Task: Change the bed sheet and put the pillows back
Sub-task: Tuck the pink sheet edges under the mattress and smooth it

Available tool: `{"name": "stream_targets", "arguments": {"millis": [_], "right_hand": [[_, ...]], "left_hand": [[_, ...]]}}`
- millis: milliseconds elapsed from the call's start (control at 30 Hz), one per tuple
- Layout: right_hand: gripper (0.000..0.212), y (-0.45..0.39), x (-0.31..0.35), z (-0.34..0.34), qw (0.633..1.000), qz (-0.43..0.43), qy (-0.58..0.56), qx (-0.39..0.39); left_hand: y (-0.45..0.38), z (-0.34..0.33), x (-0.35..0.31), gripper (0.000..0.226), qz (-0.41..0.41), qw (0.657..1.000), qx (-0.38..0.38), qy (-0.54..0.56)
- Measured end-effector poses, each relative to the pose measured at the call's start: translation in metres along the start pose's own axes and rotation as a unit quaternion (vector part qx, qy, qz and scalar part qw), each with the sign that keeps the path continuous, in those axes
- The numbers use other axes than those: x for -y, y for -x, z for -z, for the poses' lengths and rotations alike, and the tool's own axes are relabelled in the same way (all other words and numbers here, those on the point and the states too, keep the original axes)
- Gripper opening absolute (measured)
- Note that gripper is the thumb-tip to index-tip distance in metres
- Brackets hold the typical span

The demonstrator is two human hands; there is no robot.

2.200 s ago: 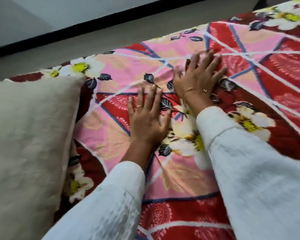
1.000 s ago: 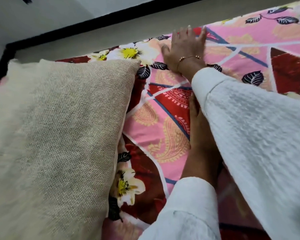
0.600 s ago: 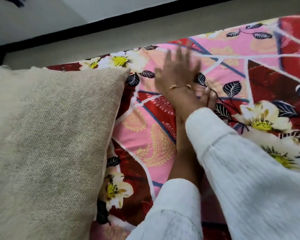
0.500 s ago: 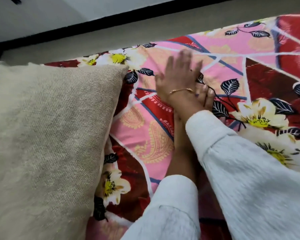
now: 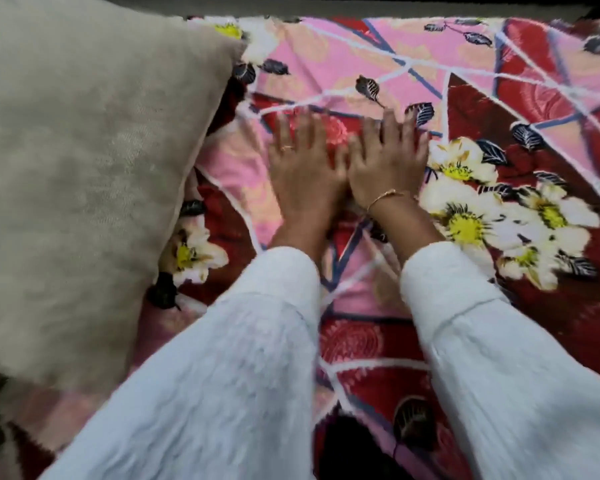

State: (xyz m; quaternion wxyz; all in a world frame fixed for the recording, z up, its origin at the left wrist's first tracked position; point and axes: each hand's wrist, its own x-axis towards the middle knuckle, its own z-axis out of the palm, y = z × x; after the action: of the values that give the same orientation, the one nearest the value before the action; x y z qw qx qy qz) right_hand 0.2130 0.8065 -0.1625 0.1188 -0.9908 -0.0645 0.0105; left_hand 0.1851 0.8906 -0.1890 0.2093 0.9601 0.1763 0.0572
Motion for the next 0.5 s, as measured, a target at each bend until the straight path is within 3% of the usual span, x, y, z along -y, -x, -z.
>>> {"name": "stream_targets", "arguments": {"millis": [33,100,200,267,367,433,500], "right_hand": [[0.053,0.007,0.002,-0.008,0.998,0.027,0.054,0.025],[0.053,0.033,0.022,-0.026,0.992,0.084,0.072,0.056],[0.052,0.062,0.078,-0.031,0.977,0.2,0.036,0.07],[0.052,0.089,0.107,-0.033,0.951,0.288,0.035,0.109],[0.054,0.118,0.12,-0.026,0.917,0.369,0.02,0.15],[0.051,0.124,0.105,-0.013,0.94,0.312,-0.052,0.126],[0.049,0.133,0.072,-0.004,0.981,0.162,-0.093,0.055]], "left_hand": [[-0.001,0.01,0.022,0.063,0.017,0.997,-0.028,-0.066],[0.007,0.029,0.062,0.056,0.096,0.992,-0.046,-0.065],[0.035,0.058,0.1,0.049,0.161,0.983,-0.035,0.085],[0.061,0.069,0.11,0.046,0.188,0.968,0.029,0.167],[0.107,0.078,0.136,0.047,0.218,0.962,0.061,0.152],[0.129,0.077,0.15,0.054,0.222,0.967,0.01,0.127],[0.159,0.082,0.15,0.058,0.188,0.976,-0.032,0.108]]}}
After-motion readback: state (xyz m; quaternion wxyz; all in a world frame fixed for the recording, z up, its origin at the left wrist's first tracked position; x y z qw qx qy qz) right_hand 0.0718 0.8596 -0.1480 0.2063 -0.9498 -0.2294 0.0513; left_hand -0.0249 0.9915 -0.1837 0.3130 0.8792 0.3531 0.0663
